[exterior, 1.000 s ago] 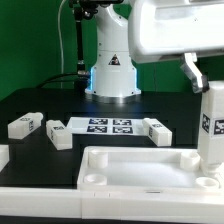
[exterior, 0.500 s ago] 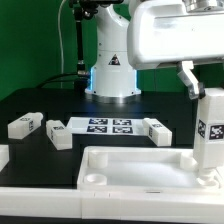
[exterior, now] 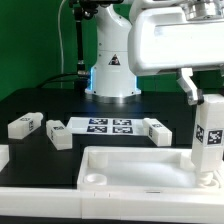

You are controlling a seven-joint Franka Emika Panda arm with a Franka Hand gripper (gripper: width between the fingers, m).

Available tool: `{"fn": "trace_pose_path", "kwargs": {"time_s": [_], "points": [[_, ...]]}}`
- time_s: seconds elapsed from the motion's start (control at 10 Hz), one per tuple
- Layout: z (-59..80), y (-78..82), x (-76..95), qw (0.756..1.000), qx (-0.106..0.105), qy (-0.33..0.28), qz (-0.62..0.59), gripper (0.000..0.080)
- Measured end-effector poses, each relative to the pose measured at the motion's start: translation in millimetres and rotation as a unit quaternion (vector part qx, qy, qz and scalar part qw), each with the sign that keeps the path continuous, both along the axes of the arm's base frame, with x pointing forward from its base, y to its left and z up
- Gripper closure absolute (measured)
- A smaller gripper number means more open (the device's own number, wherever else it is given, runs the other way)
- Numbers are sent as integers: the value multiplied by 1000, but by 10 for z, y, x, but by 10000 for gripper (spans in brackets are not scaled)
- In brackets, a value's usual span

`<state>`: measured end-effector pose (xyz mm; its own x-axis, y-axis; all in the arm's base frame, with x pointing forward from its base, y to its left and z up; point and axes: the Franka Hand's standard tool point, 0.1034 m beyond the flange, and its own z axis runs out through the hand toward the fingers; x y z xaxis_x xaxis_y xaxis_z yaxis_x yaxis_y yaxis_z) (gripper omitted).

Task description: Assemble desk

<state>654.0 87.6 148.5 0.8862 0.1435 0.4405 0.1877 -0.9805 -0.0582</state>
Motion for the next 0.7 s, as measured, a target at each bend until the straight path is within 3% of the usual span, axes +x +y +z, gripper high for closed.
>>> {"fn": "trace_pose_path", "kwargs": {"time_s": [0.7], "points": [[-123,63,-33,1000,1,5,4,511]]}}
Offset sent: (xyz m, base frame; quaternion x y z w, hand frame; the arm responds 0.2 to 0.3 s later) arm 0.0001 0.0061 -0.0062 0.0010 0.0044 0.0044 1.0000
